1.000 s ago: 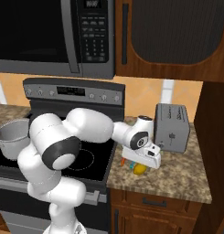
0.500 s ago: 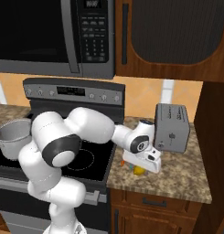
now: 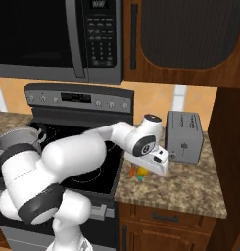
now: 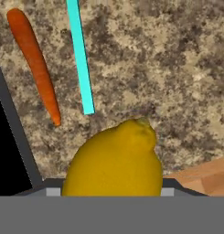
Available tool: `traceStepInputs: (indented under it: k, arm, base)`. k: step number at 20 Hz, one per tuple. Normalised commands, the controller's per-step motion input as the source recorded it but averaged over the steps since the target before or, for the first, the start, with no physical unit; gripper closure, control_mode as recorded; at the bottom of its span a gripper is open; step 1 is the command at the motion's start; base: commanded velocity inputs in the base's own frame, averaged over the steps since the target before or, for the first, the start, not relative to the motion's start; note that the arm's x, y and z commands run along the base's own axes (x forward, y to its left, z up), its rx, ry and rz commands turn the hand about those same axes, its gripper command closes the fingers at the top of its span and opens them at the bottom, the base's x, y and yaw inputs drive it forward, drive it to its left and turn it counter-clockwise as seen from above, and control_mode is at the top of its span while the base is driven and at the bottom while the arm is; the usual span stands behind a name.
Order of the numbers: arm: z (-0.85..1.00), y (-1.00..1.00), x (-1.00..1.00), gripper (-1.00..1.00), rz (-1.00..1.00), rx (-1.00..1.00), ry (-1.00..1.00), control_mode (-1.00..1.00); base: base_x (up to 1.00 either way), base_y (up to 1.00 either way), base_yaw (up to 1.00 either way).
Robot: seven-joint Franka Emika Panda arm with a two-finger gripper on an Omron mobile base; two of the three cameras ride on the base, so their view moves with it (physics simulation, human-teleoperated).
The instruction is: Put the lemon and carrot in the pot. Retrieve the spatula and lightly stir the vegetables in the pot.
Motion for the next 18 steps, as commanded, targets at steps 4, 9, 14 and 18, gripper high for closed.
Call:
traceStepInputs:
  k: [4,9,14,18]
  arm:
    - [0.65,0.99,-0.12,1.0,0.13,-0.06,-0.01,-1.0]
    - [0.35,1.0,-0.02,1.0,0.22,-0.17,0.0,-1.0]
    - [0.37,1.0,0.0,1.0,0.24,-0.14,0.0,-1.0]
    - [0.36,1.0,0.0,1.0,0.23,-0.09,0.0,-1.0]
  base:
    - [0.0,0.0,0.0]
    - [0.0,0.0,0.0]
    - [0.0,0.0,0.0]
    - [0.0,0.0,0.0]
